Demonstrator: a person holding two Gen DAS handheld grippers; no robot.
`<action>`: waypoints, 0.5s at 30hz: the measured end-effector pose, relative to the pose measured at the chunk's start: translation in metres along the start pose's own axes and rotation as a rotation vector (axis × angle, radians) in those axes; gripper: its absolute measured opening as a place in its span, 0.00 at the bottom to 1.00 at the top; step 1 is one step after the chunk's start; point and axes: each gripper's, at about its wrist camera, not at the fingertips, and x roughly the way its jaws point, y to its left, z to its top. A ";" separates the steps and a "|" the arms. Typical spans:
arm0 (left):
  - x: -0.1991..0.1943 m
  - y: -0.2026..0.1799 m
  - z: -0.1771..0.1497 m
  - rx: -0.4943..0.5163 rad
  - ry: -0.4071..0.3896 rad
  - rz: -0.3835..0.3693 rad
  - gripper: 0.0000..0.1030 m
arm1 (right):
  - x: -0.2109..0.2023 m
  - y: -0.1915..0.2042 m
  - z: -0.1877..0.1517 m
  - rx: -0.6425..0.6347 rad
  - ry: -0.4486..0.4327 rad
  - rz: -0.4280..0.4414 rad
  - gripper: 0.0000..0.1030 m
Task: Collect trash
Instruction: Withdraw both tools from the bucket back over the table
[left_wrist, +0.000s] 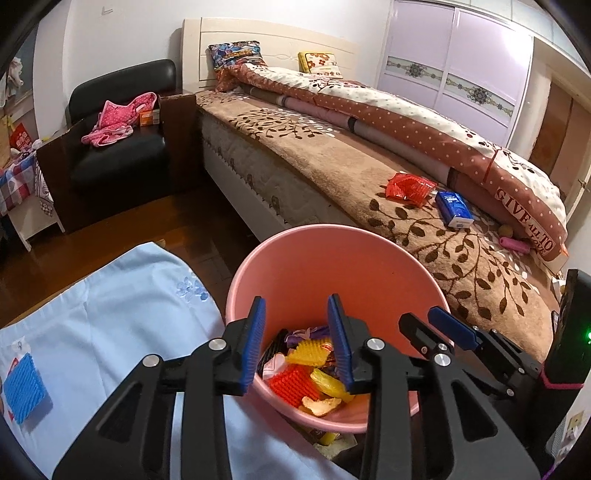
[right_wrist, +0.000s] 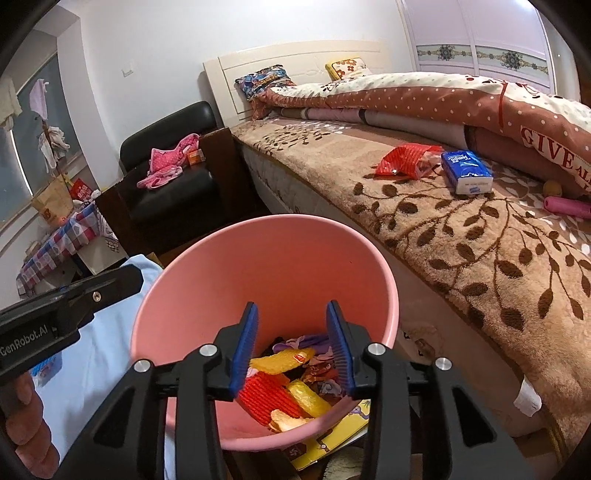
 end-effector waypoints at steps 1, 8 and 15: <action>-0.002 0.002 -0.001 -0.003 0.000 0.000 0.34 | -0.002 0.001 0.000 0.001 -0.003 0.003 0.44; -0.019 0.014 -0.009 -0.020 -0.004 0.006 0.34 | -0.024 0.008 0.004 0.009 -0.049 0.026 0.47; -0.041 0.027 -0.019 -0.039 -0.020 0.003 0.34 | -0.038 0.023 0.002 0.002 -0.060 0.055 0.47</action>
